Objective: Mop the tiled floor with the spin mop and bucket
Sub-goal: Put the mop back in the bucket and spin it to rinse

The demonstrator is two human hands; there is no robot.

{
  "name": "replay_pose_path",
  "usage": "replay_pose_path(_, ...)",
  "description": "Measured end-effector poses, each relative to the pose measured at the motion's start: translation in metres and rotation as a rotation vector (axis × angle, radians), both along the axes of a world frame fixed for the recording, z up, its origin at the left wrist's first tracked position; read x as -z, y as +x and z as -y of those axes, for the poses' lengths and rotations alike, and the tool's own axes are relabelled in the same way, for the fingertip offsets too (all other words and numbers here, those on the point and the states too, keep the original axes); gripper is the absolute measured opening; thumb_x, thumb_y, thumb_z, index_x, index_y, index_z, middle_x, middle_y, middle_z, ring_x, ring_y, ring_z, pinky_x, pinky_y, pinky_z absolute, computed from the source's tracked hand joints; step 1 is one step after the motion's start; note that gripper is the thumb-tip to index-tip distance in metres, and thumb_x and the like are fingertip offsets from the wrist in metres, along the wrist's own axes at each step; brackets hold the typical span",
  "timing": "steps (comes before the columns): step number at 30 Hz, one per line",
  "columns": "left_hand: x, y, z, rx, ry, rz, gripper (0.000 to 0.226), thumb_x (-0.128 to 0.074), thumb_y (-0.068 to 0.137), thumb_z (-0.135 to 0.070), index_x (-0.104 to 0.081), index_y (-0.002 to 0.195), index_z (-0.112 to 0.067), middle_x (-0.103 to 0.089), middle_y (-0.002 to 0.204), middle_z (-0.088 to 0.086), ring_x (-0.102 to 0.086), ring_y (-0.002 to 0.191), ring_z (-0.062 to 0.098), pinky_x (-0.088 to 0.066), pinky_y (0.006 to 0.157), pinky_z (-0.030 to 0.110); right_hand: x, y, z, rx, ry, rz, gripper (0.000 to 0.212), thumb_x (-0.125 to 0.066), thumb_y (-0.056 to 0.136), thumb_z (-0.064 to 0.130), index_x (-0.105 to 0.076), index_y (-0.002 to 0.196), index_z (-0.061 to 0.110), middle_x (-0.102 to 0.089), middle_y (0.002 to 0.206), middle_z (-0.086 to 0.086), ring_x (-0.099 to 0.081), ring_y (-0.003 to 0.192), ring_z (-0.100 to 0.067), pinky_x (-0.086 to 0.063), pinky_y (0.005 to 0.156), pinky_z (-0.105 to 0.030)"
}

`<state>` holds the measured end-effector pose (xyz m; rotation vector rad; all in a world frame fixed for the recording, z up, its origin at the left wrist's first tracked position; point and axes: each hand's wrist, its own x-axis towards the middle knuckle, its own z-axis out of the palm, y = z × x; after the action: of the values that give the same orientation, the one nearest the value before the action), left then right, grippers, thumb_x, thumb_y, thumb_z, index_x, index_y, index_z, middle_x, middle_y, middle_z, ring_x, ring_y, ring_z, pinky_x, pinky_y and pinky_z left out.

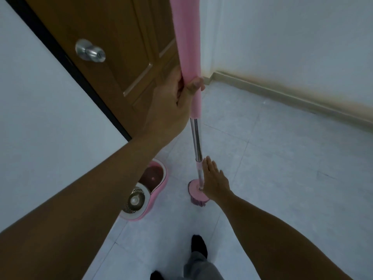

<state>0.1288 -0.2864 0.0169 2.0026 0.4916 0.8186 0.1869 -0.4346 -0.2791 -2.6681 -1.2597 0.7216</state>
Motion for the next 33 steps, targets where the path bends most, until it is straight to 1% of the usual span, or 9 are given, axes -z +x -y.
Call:
replay_pose_path(3,-0.01,-0.012,-0.013,-0.025,0.014,0.014,0.032,-0.055,0.1,-0.024,-0.053,0.126,-0.004,-0.069,0.1,-0.001,-0.067,0.086,0.001,-0.052,0.078,0.009,-0.019,0.004,-0.011,-0.001,-0.246,0.141,0.061,-0.065,0.088,0.029,-0.043,0.141,0.009,-0.002,0.164,-0.017,-0.004,0.151,-0.038,-0.015,0.12,-0.059)
replay_pose_path(5,-0.015,-0.022,-0.022,-0.051,0.012,0.021,0.037,-0.056,0.1,-0.025,-0.052,0.129,-0.002,-0.069,0.103,0.003,-0.067,0.085,-0.001,-0.052,0.078,0.008,-0.038,0.004,-0.026,0.075,-0.324,0.078,0.061,-0.064,0.087,0.029,-0.045,0.141,0.008,-0.007,0.162,-0.022,-0.007,0.149,-0.045,-0.015,0.12,-0.059)
replay_pose_path(7,-0.02,-0.031,-0.032,-0.055,0.02,0.014,0.039,-0.056,0.1,-0.026,-0.051,0.13,-0.002,-0.069,0.103,0.004,-0.068,0.086,0.002,-0.053,0.079,0.01,-0.052,-0.005,-0.048,0.113,-0.115,-0.095,0.076,-0.06,0.088,0.024,-0.02,0.152,0.011,-0.015,0.162,-0.018,-0.018,0.148,-0.042,-0.026,0.119,-0.054)
replay_pose_path(10,-0.029,-0.05,-0.048,-0.071,0.031,0.024,0.038,-0.055,0.1,-0.027,-0.051,0.13,-0.003,-0.069,0.103,0.002,-0.068,0.086,0.003,-0.055,0.078,0.013,-0.077,-0.03,-0.089,0.194,0.351,-0.322,0.054,-0.059,0.089,0.034,-0.035,0.136,0.023,-0.063,0.123,-0.004,-0.067,0.106,-0.025,-0.058,0.089,-0.044)
replay_pose_path(12,-0.038,-0.063,-0.06,-0.068,0.025,0.045,0.035,-0.054,0.101,-0.026,-0.051,0.128,-0.004,-0.068,0.101,0.001,-0.067,0.083,0.001,-0.054,0.076,0.012,-0.094,-0.047,-0.112,0.172,0.533,-0.273,0.03,-0.056,0.095,0.037,-0.042,0.116,0.022,-0.063,0.087,0.007,-0.067,0.069,-0.008,-0.058,0.063,-0.027)
replay_pose_path(15,-0.058,-0.086,-0.084,-0.053,0.055,0.076,0.034,-0.053,0.101,-0.027,-0.052,0.126,-0.003,-0.068,0.1,0.004,-0.069,0.085,0.009,-0.056,0.076,0.015,-0.115,-0.069,-0.14,0.091,0.646,-0.196,0.017,-0.048,0.1,0.037,-0.037,0.105,0.025,-0.055,0.068,0.013,-0.057,0.049,0.0,-0.043,0.047,-0.012)
replay_pose_path(25,-0.091,-0.169,-0.156,-0.069,0.117,0.098,0.044,-0.062,0.096,-0.033,-0.055,0.129,-0.006,-0.066,0.107,-0.005,-0.068,0.084,0.003,-0.052,0.074,0.007,-0.133,-0.142,-0.227,0.069,0.731,-0.209,0.025,-0.051,0.099,0.034,-0.041,0.107,0.013,-0.065,0.076,-0.003,-0.065,0.06,-0.01,-0.054,0.051,-0.023)
replay_pose_path(30,-0.077,-0.194,-0.183,-0.063,0.074,0.032,0.043,-0.064,0.095,-0.029,-0.054,0.129,-0.005,-0.06,0.109,-0.007,-0.062,0.079,-0.005,-0.047,0.07,0.0,-0.126,-0.158,-0.261,0.122,0.682,-0.222,0.025,-0.061,0.094,0.027,-0.048,0.108,0.01,-0.068,0.087,-0.006,-0.068,0.073,-0.016,-0.052,0.06,-0.016)
replay_pose_path(33,-0.064,-0.198,-0.198,-0.081,0.052,-0.016,0.044,-0.065,0.094,-0.03,-0.054,0.13,-0.008,-0.062,0.116,-0.005,-0.063,0.081,0.002,-0.046,0.073,-0.001,-0.114,-0.161,-0.274,0.152,0.656,-0.239,0.025,-0.063,0.094,0.027,-0.048,0.106,0.012,-0.069,0.088,-0.006,-0.068,0.073,-0.016,-0.056,0.062,-0.022)
